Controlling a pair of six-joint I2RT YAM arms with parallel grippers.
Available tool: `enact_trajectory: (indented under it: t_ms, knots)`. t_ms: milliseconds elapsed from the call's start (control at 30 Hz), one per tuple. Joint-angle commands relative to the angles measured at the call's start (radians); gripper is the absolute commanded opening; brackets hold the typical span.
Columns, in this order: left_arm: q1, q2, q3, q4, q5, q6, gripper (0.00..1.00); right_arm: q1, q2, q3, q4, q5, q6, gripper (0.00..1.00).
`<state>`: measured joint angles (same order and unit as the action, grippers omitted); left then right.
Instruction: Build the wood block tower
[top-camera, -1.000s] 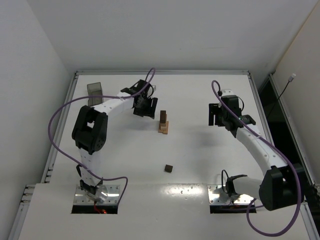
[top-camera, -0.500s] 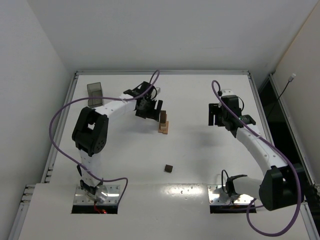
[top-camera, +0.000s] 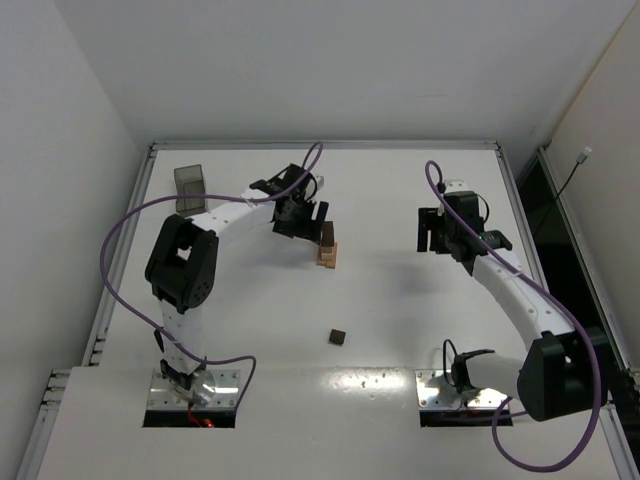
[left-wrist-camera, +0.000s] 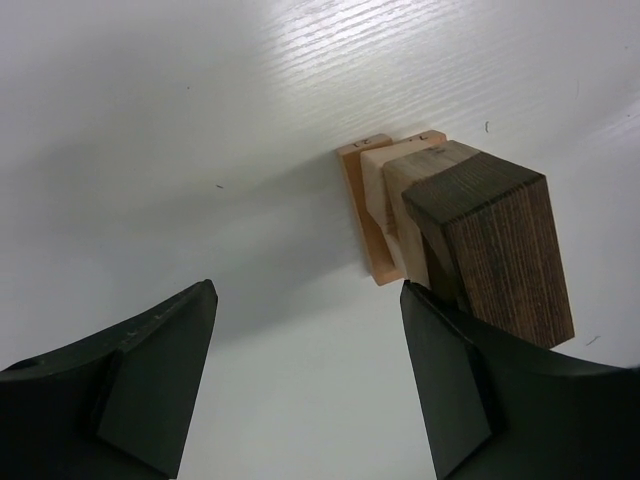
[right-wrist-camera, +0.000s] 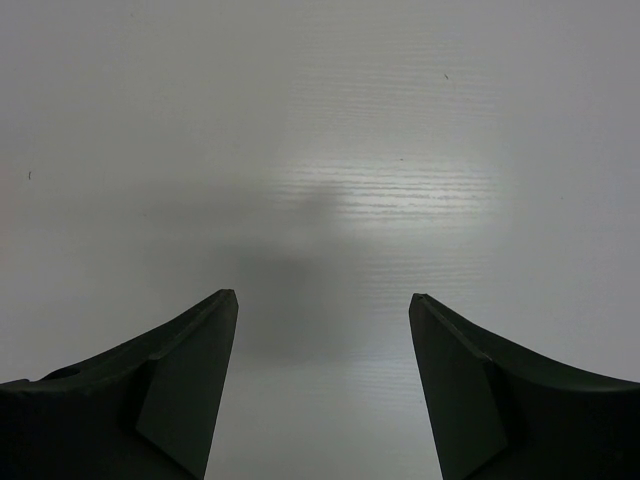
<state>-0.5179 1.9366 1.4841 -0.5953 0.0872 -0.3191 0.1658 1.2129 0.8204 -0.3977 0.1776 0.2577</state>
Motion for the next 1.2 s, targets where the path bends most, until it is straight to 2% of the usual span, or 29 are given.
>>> enact_trajectory:
  t_ms: [0, 100, 200, 233, 300, 333, 400, 433, 500, 533, 567, 633, 733, 800, 900, 1033, 1167]
  knots:
    - [-0.005, -0.047, 0.030, 0.014, -0.046, -0.006, 0.71, -0.003, 0.002, -0.001, 0.022, -0.012, 0.014, 0.66]
    - [-0.005, -0.067, 0.018, 0.003, -0.162, -0.038, 0.71, -0.003, 0.002, -0.001, 0.022, -0.012, 0.014, 0.66]
    - [-0.005, -0.122, -0.011, -0.006, -0.289, -0.067, 0.63, -0.003, -0.007, -0.001, 0.022, -0.058, 0.014, 0.66]
    - [-0.005, -0.137, -0.025, -0.006, -0.311, -0.081, 0.62, -0.003, -0.007, -0.001, 0.022, -0.094, -0.026, 0.63]
    - [-0.005, -0.175, -0.077, 0.003, -0.345, -0.081, 0.62, 0.009, -0.016, -0.013, 0.022, -0.246, -0.073, 0.61]
    - [-0.005, -0.217, -0.097, 0.003, -0.345, -0.081, 0.62, 0.023, -0.016, -0.013, 0.034, -0.412, -0.143, 0.59]
    - [0.004, -0.263, -0.162, 0.026, -0.345, -0.081, 0.69, 0.063, -0.027, -0.026, 0.022, -0.612, -0.249, 0.59]
    - [0.004, -0.304, -0.179, 0.026, -0.327, -0.066, 0.74, 0.084, -0.027, -0.035, 0.010, -0.660, -0.288, 0.62]
    - [0.048, -0.341, -0.202, 0.035, -0.317, -0.057, 0.91, 0.164, -0.027, -0.035, -0.053, -0.734, -0.372, 0.66]
    - [0.068, -0.358, -0.215, 0.035, -0.317, -0.057, 0.98, 0.191, -0.027, -0.035, -0.072, -0.744, -0.450, 0.70]
    - [0.090, -0.379, -0.216, 0.035, -0.317, -0.045, 1.00, 0.245, -0.027, -0.035, -0.082, -0.744, -0.472, 0.77]
    - [0.169, -0.396, -0.216, 0.035, -0.307, -0.044, 1.00, 0.302, -0.027, -0.018, -0.131, -0.760, -0.547, 0.77]
    - [0.280, -0.409, -0.225, 0.017, -0.262, -0.044, 1.00, 0.431, -0.007, 0.011, -0.199, -0.742, -0.705, 0.69]
    - [0.343, -0.429, -0.225, 0.017, -0.238, -0.044, 1.00, 0.541, 0.020, 0.034, -0.249, -0.742, -0.748, 0.66]
    - [0.398, -0.439, -0.237, 0.017, -0.210, -0.044, 1.00, 0.668, 0.040, 0.034, -0.271, -0.751, -0.805, 0.66]
    - [0.444, -0.439, -0.237, 0.017, -0.185, -0.044, 1.00, 0.767, 0.077, 0.023, -0.213, -0.693, -0.775, 0.66]
    - [0.453, -0.439, -0.237, 0.017, -0.165, -0.044, 1.00, 0.822, 0.187, 0.060, -0.136, -0.662, -0.585, 0.62]
